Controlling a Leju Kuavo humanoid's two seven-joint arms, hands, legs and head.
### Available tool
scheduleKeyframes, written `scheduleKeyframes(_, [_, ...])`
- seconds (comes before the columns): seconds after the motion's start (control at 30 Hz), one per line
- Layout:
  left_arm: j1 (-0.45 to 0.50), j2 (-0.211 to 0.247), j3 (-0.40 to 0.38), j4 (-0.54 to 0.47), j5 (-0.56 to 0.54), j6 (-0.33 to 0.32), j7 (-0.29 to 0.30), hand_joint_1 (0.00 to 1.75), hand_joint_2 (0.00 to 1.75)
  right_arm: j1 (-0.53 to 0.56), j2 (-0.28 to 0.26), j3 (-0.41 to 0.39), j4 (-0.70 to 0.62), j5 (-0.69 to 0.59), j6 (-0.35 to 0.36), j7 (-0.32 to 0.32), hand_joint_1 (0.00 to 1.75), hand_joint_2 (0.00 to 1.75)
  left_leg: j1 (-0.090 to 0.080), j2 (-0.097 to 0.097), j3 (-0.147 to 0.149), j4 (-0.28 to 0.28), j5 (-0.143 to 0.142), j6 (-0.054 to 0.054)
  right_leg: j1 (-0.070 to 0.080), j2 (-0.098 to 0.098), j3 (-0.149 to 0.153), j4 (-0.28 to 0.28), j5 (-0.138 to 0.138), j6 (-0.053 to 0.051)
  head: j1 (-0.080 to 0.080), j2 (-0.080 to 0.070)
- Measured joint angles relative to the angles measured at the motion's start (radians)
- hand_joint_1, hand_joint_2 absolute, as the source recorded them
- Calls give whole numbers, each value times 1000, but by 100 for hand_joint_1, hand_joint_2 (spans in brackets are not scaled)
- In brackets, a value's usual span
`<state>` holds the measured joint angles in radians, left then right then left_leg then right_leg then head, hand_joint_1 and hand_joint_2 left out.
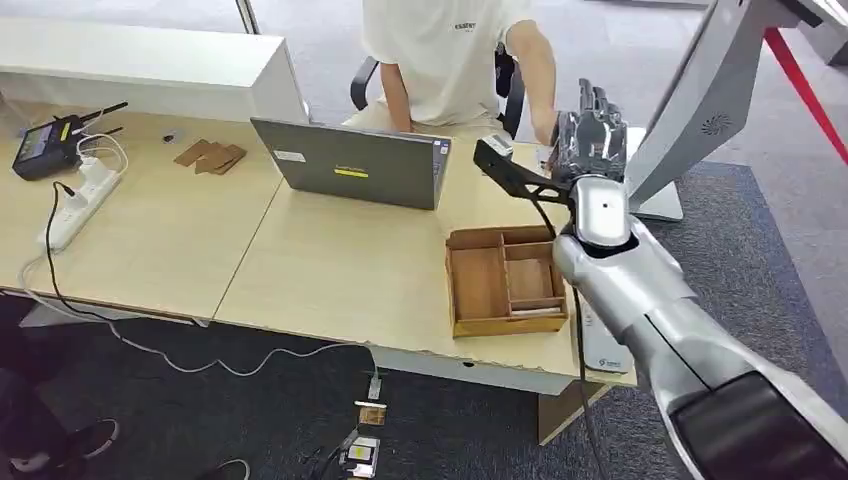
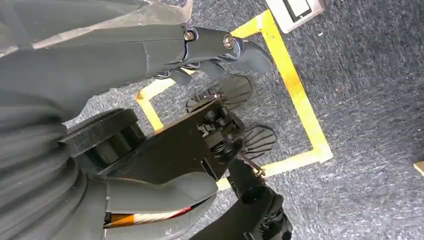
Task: Pass the card to the sensor for recognition and then transmit it.
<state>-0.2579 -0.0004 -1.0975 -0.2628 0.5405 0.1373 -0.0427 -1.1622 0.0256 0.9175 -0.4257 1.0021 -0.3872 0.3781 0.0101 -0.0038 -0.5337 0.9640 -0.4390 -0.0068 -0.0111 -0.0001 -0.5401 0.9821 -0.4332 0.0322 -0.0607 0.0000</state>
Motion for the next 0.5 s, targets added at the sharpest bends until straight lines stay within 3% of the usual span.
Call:
scheduleKeyframes(0.3, [-1,0,-5,4,-2,-2,2,0,175,-1,-14,14,11,-19,-31,-6,0,175,0,0,0,0,0,0,0,0,0,0,0,0,0,0])
scheduleKeyframes(0.5, [2,1,-5,9,13,10,0,0,175,-5,-14,13,-12,-104,-170,-71,0,175,0,0,0,0,0,0,0,0,0,0,1,0,0,0])
